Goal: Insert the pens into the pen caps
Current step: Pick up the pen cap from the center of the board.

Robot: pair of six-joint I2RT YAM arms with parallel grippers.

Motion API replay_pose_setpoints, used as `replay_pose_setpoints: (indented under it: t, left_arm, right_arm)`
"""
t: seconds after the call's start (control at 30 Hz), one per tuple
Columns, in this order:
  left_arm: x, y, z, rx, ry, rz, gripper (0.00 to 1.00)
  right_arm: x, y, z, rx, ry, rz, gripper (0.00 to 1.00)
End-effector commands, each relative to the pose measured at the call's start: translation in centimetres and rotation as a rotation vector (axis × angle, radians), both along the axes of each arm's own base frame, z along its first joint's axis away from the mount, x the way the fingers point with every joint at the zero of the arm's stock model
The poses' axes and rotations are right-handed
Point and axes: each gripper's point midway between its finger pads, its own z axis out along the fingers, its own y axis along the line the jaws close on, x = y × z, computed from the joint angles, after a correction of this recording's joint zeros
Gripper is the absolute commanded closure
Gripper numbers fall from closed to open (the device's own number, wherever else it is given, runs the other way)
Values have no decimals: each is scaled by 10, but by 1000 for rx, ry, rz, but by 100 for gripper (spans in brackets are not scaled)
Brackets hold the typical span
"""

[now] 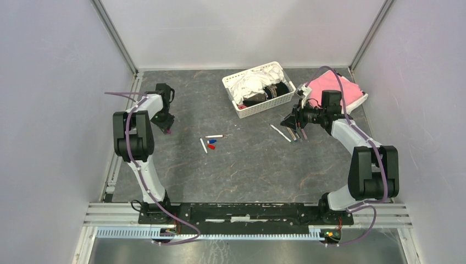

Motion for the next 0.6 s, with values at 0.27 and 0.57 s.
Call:
replay_pose_setpoints:
  t: [0.27,0.57]
  left_arm:
    - [-26,8,-32,-24,42,11,98]
    - [-24,-29,32,-162,-205,-148,98]
  right_arm:
    - [-2,4,17,37,-50,24,55]
    - [-25,16,39,76,-105,155,56]
